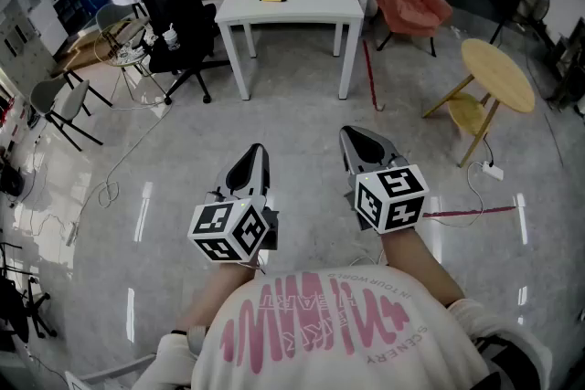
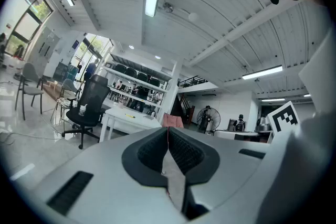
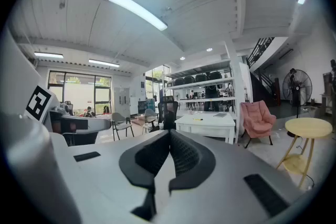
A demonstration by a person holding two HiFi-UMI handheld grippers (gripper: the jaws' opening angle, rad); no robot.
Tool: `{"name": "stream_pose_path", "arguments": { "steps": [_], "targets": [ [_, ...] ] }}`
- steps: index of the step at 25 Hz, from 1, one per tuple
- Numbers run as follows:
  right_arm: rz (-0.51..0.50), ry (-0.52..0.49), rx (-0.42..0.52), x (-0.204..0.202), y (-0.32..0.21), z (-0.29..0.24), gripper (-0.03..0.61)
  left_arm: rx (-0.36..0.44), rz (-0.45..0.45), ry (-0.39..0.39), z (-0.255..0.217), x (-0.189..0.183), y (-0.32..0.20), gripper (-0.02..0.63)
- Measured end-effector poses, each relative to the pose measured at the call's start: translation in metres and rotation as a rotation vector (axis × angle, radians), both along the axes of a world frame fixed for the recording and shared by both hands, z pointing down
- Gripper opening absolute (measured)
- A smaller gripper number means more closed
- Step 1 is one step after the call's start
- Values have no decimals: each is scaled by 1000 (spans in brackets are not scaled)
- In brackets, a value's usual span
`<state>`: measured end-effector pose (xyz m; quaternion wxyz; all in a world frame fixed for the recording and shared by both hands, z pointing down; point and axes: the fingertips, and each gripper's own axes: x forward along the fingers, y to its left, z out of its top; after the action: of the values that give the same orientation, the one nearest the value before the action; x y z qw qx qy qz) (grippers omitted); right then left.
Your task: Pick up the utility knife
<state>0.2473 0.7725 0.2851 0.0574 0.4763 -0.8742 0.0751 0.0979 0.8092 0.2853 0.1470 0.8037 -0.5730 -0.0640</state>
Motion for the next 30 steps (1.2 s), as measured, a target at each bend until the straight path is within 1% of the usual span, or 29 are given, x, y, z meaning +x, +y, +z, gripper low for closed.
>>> {"name": "stream_pose_path", "arguments": {
  "steps": [4,8,15,19,22,25,30],
  "targets": [
    [2,-2,-3,1,4,-4,14,5,5,0,-6,2,5,25],
    [5,-4,-5,-3,4,0,14,4,-1,2,-3,-5,6,25],
    [15,-14,-15,-22,-2,4,14,-5,-8,27,3,-30,4,25],
    [22,-57,-24,-30,-6,3,15,1,-3,32,4,-42,3,25],
    [24,-81,-20,-45,-7,6,15,18,5,27,2,-59,5,25],
    [20,-66,-20,-66,-9,17,15,21,5,36,8,-80,3,25],
    [20,29,-8,-89,-15,30,15,-23,-10,58,27,-109,-1,25]
  ]
}}
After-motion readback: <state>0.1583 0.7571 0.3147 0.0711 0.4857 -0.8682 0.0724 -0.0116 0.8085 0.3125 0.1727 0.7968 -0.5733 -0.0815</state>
